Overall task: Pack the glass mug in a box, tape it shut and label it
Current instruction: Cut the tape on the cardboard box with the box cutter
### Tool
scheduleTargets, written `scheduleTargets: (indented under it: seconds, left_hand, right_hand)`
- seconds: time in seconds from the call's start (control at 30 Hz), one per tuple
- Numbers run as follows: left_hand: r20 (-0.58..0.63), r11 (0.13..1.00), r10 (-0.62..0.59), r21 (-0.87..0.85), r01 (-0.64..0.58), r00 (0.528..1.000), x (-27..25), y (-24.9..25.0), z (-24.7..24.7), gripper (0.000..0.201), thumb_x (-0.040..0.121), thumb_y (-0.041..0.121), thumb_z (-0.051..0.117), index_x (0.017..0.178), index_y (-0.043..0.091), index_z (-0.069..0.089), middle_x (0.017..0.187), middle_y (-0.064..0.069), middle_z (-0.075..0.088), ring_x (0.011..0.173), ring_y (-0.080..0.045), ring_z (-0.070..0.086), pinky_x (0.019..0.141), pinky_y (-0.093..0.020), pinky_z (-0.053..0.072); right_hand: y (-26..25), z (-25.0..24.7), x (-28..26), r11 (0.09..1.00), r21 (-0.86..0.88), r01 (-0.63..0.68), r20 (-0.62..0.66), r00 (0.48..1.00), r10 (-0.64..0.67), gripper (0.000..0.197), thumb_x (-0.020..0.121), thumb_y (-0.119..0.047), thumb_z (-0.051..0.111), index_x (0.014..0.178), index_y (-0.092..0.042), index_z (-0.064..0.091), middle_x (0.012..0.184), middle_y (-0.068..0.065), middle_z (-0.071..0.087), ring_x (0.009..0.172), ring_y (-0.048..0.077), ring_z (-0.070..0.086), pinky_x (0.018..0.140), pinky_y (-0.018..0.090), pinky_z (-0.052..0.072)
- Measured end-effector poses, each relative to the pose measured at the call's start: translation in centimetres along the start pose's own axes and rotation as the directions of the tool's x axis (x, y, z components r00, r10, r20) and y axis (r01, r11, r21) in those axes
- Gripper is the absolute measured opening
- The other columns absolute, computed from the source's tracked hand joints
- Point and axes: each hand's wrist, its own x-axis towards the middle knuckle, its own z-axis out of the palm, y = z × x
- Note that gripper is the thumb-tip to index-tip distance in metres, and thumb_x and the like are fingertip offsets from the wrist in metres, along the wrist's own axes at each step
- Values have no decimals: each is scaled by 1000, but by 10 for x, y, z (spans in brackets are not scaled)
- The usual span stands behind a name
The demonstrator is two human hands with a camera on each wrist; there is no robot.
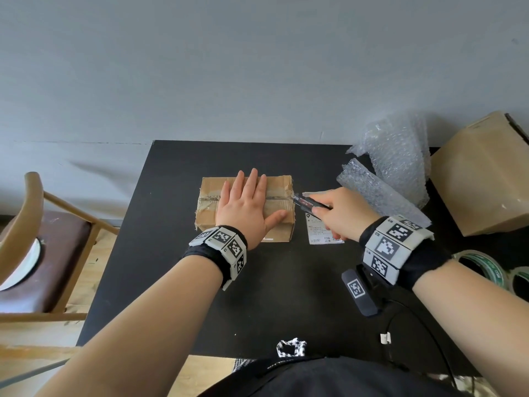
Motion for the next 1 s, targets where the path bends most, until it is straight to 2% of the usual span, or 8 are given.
scheduleTargets:
  seconds: [0.07,0.2,0.37,0.7,0.83,0.9,0.97,1.0]
  left_hand:
    - [6,1000,0,-4,0,1000,1,-1,-1,85,86,72,10,151,21,-4,160,-1,-6,146,-25,-7,119,-44,-2]
    - [1,1000,8,0,-8,1000,0,-1,-1,84,86,72,10,151,21,-3,160,0,-6,146,-25,-7,119,-44,-1]
    - [6,1000,5,-2,-5,1000,0,-1,-2,86,85,73,10,151,20,-4,160,-1,-6,146,-26,-7,119,-45,-1]
    - [15,1000,12,-2,-12,1000,0,0,-1,85,85,73,9,151,21,-5,160,0,-5,146,-26,-7,119,-45,-1]
    - [9,1000,13,-9,-13,1000,0,0,0,86,85,74,10,151,21,-5,160,0,-6,146,-26,-7,119,-45,0]
    - [4,1000,10,-13,-10,1000,0,-1,-1,86,85,73,11,151,20,-5,160,0,-6,146,-25,-7,119,-45,0]
    - [-9,1000,12,-22,-12,1000,0,-1,0,86,86,73,13,151,20,-3,160,0,-5,147,-25,-6,119,-45,0]
    - [-25,999,17,-37,-18,1000,0,-1,0,85,86,73,15,151,21,0,160,0,-3,147,-25,-5,119,-45,0]
  right_hand:
    - [1,1,-3,1000,6,-2,8,1000,2,28,95,-15,46,115,-15,64,67,-1,54,50,9,48,36,15,41]
    - [3,4,0,991,113,-70,-7,997,71,31,95,-18,46,120,-27,62,65,0,57,45,14,50,38,22,42]
    - [4,8,-5,984,130,-120,0,993,121,29,96,-20,44,118,-16,62,65,7,58,45,17,52,40,23,44]
    - [8,11,-9,973,188,-136,9,990,137,31,95,-22,46,123,-26,60,61,5,58,41,13,49,35,18,40]
    - [9,20,-16,963,226,-147,-45,986,161,34,96,-22,46,128,-25,57,73,2,58,45,12,50,35,16,38]
    - [6,22,-19,981,165,-105,-91,988,122,35,96,-21,46,130,-23,55,88,4,64,58,12,56,42,15,44]
    - [5,23,-21,995,86,-60,-129,989,71,36,96,-21,46,132,-22,54,114,6,65,88,18,63,70,27,56]
    - [4,23,-22,997,59,-48,-140,989,56,37,96,-21,46,132,-22,53,122,6,62,100,21,62,81,34,56]
